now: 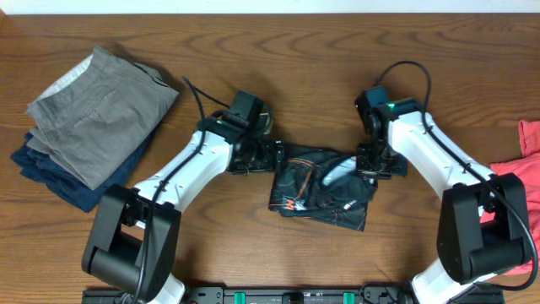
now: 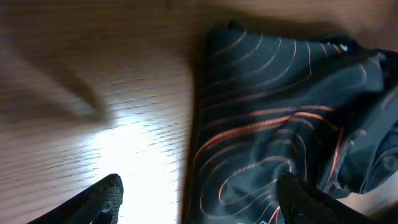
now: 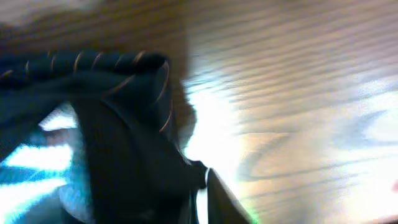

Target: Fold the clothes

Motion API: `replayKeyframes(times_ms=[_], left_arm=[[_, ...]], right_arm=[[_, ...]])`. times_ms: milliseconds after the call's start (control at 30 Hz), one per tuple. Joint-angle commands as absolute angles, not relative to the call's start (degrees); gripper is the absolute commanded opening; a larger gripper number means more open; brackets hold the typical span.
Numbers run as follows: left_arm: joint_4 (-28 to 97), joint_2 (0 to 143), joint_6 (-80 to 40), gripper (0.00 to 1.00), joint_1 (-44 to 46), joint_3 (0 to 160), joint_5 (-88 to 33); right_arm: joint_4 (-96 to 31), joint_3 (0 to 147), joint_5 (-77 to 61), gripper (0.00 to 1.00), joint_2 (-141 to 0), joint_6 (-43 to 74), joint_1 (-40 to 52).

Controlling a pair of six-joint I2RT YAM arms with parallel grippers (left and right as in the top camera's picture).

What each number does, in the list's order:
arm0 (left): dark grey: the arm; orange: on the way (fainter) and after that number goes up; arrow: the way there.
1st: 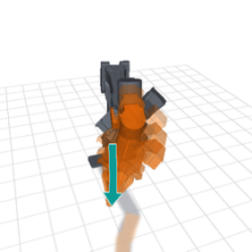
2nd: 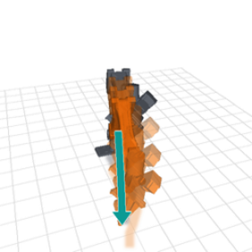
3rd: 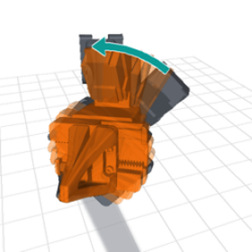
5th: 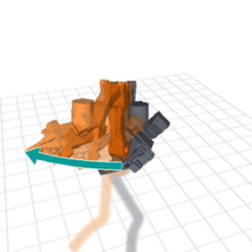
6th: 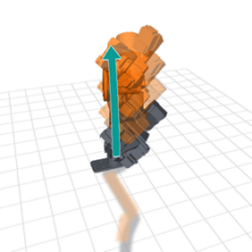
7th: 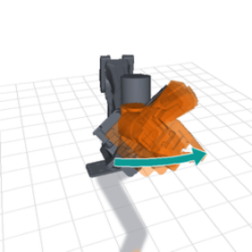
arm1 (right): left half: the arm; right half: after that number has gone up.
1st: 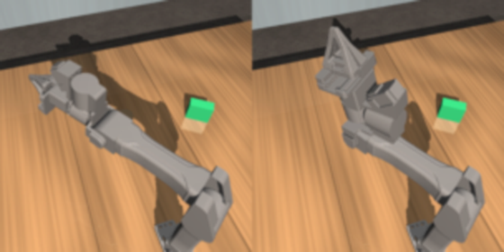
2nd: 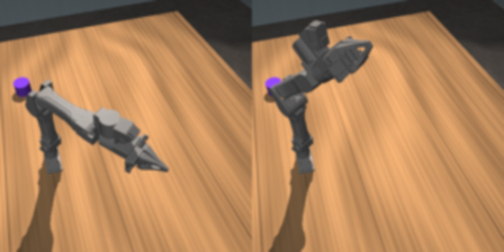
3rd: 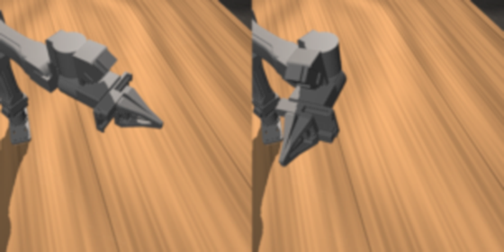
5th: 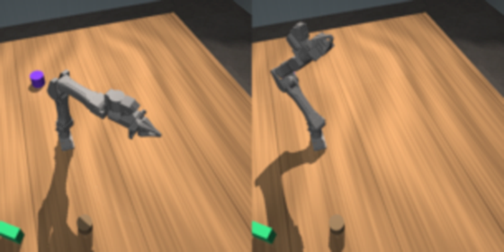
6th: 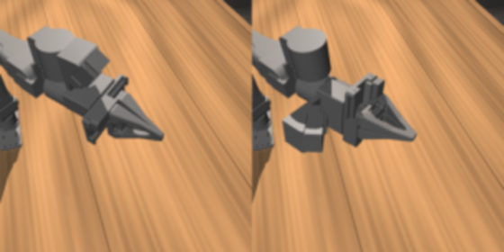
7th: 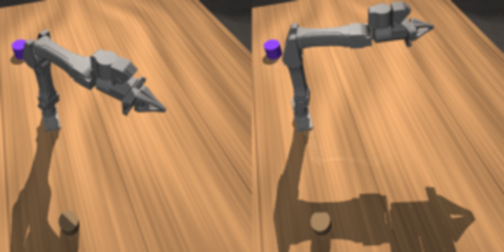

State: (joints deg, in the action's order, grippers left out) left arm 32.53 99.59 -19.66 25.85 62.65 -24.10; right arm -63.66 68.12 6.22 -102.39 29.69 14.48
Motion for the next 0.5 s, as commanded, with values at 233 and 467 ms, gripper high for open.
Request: replayKeyframes(times_ms=[233, 467], left_arm=[[32.01, 99.98, -19.77, 0.81, 26.87, 62.46, -24.86], [32.51, 99.98, -19.77, 0.81, 27.40, 62.15, -24.84]], right_arm=[[-66.48, 68.69, 2.81, 0.81, -101.78, 29.45, 12.49], [-66.48, 70.02, -5.85, 0.73, -94.70, 20.53, 12.49]])
